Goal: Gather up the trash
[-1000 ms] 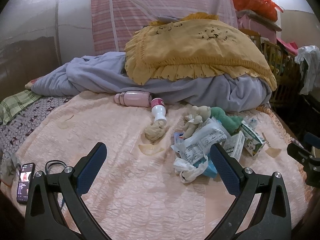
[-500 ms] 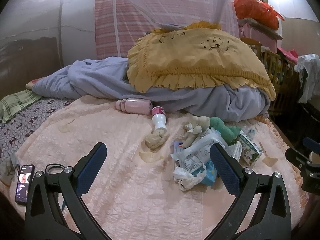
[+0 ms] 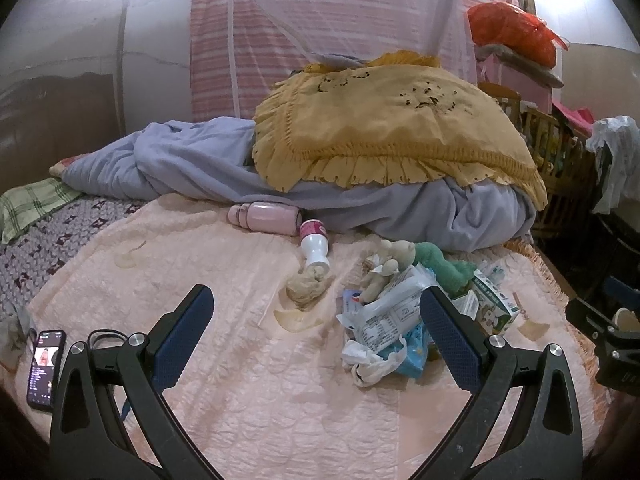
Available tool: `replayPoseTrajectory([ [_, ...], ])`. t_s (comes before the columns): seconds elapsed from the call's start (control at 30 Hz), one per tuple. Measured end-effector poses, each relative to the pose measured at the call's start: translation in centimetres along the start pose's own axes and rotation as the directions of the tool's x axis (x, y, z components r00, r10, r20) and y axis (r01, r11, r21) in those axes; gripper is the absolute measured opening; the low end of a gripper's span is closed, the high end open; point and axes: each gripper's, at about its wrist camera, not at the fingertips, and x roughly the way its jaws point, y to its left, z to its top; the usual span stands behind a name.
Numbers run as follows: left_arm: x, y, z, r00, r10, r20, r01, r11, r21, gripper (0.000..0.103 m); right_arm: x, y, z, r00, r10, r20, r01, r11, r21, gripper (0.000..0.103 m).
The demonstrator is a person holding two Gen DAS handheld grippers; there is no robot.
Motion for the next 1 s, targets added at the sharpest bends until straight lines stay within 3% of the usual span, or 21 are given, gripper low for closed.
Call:
replayPoseTrajectory([
  [0.43,0.3,-0.1,-0.2,1.000,0.004,-0.020,-0.004,1.000,0.007,0.103,0.0,0.1,0.0,1.000,-0.004,-0.005,0.004,1.000,-0.007,0.103],
  [0.63,1.1,-0.3,-0.7,0.998,-0.050,-0.043,0.051,0.998,0.032,0.103,0.3,-0.7,-0.4,1.000,-0.014,-0.020,0.014,1.000,-0.014,0.103],
  [0.83,3.4,-0.6,-1.9,0.980,-0.161,-0.115,0.166,0.986,0.033,0.103,2.8,-2.9,-1.0,0.994,-0.003,-0.112,0.003,1.000,0.000,0.103],
  [1.0,5.7,-1.1,-2.4,0.961,-0.208,-0.181,0.226,0.970,0.086,0.103,6.5,-4.7,-1.4,0.971,0.030,-0.237,-0.025,0.999,0.025,0.103],
])
